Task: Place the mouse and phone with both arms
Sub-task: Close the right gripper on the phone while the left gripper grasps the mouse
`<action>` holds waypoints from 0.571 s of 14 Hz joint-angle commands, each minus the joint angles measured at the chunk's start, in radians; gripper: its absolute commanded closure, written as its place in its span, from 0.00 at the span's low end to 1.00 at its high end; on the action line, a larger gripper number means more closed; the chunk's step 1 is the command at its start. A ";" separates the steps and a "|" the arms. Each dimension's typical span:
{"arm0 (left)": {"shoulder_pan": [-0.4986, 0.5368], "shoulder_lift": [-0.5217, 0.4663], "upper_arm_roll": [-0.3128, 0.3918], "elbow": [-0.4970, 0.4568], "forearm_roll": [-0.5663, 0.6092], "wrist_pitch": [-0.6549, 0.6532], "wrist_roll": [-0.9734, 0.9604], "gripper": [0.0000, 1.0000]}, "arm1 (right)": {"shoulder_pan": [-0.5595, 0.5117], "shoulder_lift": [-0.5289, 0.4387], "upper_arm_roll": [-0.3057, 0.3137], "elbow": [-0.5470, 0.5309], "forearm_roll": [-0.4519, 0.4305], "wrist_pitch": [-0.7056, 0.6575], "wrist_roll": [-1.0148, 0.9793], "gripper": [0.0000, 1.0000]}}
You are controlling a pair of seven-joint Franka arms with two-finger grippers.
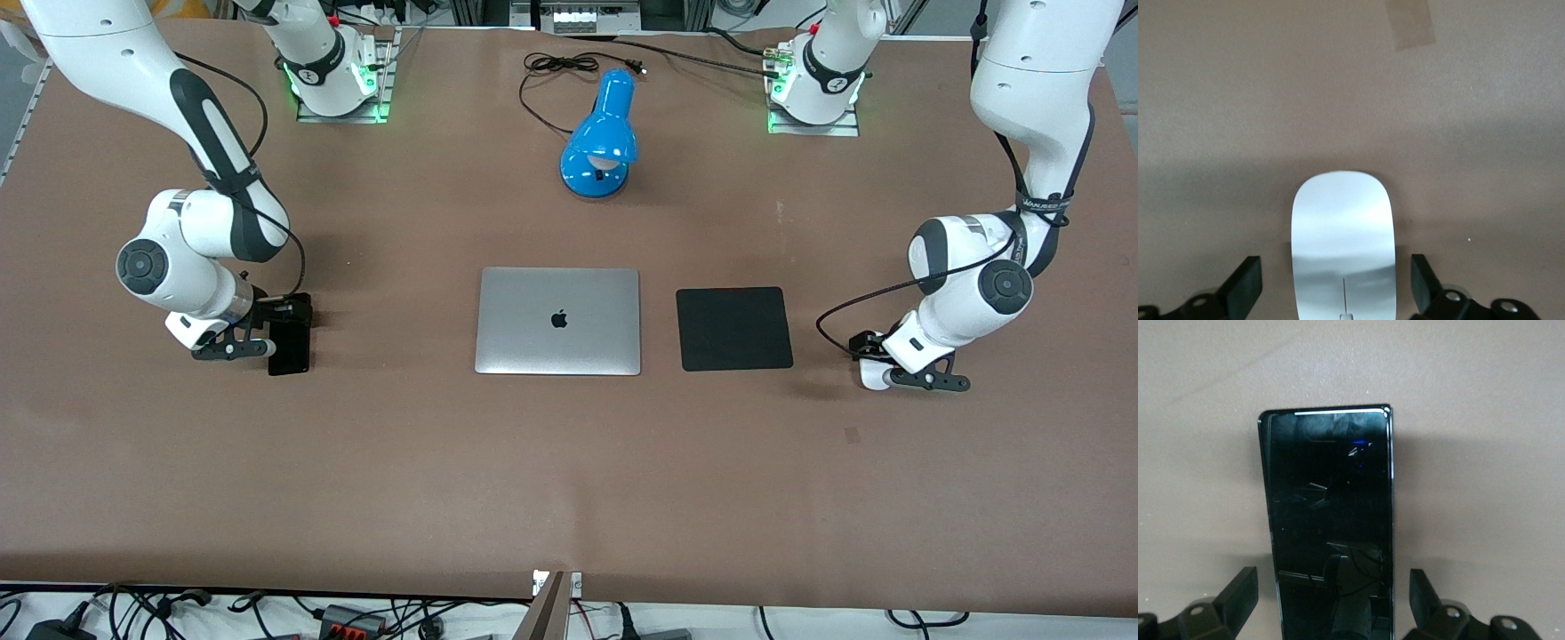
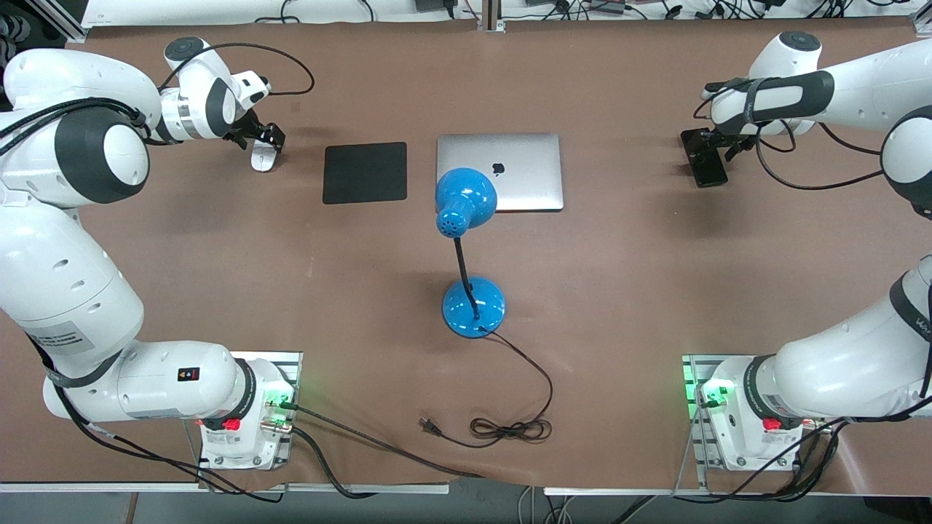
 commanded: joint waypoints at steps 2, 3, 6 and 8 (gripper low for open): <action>0.005 0.015 -0.005 -0.002 0.018 0.042 0.011 0.31 | -0.003 0.001 0.001 -0.022 -0.003 0.035 -0.017 0.00; 0.005 0.015 -0.005 -0.002 0.018 0.042 0.010 0.39 | -0.003 0.006 0.001 -0.022 -0.003 0.041 -0.017 0.00; 0.005 0.015 -0.006 0.000 0.018 0.040 0.010 0.53 | -0.004 0.009 0.001 -0.026 -0.003 0.049 -0.017 0.00; 0.003 0.012 -0.006 0.001 0.018 0.039 0.010 0.53 | -0.006 0.013 0.001 -0.026 -0.003 0.049 -0.017 0.00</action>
